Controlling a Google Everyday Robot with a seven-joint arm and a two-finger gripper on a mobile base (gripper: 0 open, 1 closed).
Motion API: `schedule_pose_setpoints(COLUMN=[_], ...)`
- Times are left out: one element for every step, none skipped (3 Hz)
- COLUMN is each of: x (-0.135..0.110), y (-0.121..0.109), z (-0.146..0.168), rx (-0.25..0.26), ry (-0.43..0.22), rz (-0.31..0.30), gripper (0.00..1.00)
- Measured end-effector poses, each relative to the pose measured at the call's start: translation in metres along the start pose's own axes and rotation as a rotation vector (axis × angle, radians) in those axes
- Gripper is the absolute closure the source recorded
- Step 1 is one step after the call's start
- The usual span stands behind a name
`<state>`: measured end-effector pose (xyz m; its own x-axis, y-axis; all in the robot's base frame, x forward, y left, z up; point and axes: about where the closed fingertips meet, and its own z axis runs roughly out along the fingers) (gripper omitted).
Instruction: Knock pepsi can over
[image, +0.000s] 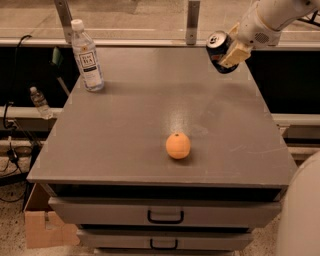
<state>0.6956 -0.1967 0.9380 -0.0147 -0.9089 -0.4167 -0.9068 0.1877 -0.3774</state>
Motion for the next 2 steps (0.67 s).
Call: schedule_pose_setpoints(x=[0.0088, 0.0112], y=[0.0084, 0.0183], z=[0.0042, 0.0107], rx=[-0.003, -0.009], ry=[0.105, 0.175], rz=[-0.096, -0.177], gripper=[1.00, 0.84])
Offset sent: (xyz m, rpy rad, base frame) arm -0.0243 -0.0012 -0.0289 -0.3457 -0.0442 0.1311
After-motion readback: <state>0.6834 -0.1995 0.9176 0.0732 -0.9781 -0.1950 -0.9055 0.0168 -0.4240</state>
